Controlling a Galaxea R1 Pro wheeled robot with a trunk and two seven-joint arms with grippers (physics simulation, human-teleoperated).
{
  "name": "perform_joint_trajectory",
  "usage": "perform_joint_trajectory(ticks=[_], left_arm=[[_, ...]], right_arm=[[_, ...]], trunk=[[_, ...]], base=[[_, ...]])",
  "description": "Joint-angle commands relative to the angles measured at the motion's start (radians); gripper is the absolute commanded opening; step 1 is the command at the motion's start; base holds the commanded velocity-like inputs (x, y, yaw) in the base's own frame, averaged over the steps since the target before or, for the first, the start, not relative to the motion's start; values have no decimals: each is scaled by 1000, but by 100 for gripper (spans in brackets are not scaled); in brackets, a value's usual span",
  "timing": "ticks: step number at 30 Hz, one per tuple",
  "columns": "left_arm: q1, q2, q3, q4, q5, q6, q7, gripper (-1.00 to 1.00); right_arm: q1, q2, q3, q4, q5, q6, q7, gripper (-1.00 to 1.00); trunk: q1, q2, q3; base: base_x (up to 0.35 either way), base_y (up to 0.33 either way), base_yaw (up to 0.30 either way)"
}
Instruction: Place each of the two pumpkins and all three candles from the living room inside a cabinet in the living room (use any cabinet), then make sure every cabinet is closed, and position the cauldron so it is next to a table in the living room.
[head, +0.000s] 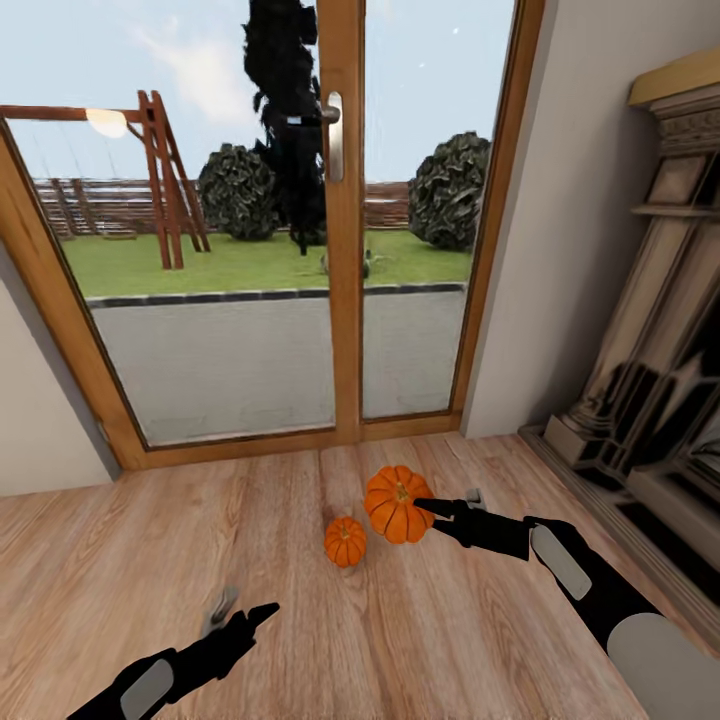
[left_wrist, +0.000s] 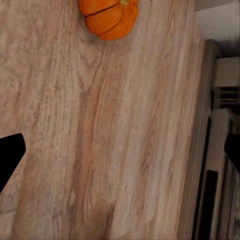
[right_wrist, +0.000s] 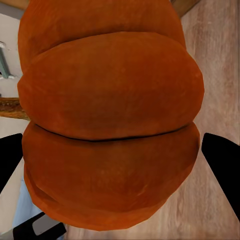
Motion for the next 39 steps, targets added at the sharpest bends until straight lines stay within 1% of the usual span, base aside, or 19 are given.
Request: perform_joint_trajectory(ticks=[1, 3, 5, 7, 18, 24, 27, 32, 39], left_arm=[[0, 2, -4, 0, 9, 8, -11, 100], [0, 5, -4, 1, 9, 11, -51, 100], [0, 8, -4, 1, 9, 14, -79, 100], [0, 10, -4, 1, 10, 16, -90, 100], [0, 13, -4, 1, 8, 17, -107, 100], [1, 13, -4, 1, 7, 17, -135, 100], [2, 14, -5, 1, 7, 17, -140, 100], [2, 14, -6, 1, 5, 16, -145, 100], [2, 15, -6, 1, 4, 14, -163, 100]], right_arm=[[-1, -1, 2, 0, -9, 5, -1, -100], [-1, -1, 3, 0, -9, 5, -1, -100], [-1, -1, 3, 0, -9, 5, -2, -100], [-1, 0, 3, 0, -9, 5, -2, -100], [-1, -3, 2, 0, -9, 5, 0, -100], [-1, -6, 1, 0, -10, 4, 5, -100], [-1, -8, 0, 0, -10, 4, 18, -100], [-1, -9, 0, 1, -9, 5, 69, -100], [-1, -9, 0, 3, -9, 5, 80, -100]], trunk=[[0, -1, -5], [1, -1, -13], [2, -2, -20], [3, -2, -28], [8, -5, -71], [11, -6, -94], [12, -7, -105], [14, -8, -125], [17, -10, -152]], base=[[0, 0, 0], [0, 0, 0], [0, 0, 0], [0, 0, 0], [0, 0, 0], [0, 0, 0], [0, 0, 0], [0, 0, 0], [0, 0, 0]])
